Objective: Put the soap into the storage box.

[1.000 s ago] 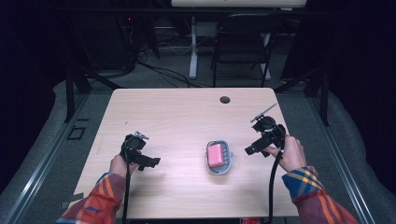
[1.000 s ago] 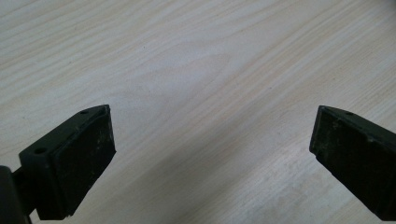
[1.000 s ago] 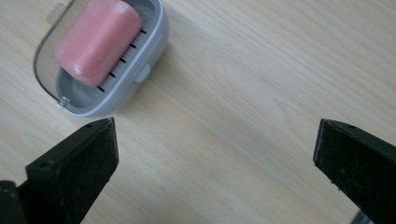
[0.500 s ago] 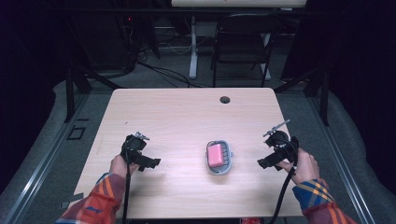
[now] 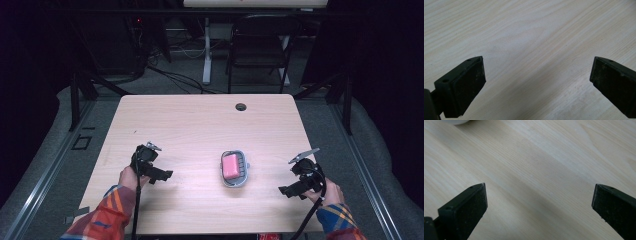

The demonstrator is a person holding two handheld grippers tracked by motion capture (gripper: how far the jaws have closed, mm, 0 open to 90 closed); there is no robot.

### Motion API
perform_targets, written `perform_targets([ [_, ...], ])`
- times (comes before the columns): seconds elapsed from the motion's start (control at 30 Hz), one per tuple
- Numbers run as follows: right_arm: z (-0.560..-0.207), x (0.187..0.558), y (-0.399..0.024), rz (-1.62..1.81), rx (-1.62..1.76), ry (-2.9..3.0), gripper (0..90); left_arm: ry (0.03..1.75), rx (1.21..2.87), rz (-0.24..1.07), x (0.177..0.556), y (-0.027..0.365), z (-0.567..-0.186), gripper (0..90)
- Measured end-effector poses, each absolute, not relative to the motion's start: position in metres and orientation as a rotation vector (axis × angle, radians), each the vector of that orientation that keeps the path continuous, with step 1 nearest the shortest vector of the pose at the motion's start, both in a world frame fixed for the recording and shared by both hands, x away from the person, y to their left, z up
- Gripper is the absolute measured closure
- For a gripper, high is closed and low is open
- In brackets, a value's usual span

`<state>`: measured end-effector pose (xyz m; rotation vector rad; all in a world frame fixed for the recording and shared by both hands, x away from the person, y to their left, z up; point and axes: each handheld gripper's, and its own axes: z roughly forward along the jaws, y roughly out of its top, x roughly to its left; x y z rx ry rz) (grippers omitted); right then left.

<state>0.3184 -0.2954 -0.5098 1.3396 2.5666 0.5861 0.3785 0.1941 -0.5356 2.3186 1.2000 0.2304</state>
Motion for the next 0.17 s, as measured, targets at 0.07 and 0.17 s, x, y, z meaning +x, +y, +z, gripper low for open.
perform_targets([
  [0.07, -0.5088, 0.3191, -0.2988, 0.6, 1.33, 2.554, 0.0, 1.203, 2.287, 0.19, 0.3794, 0.1962, -0.5358, 0.1],
  [0.17, -0.5079, 0.3206, -0.307, 0.684, 1.373, 2.507, 0.0, 1.223, 2.219, 0.155, 0.3806, 0.2017, -0.5335, 0.1],
])
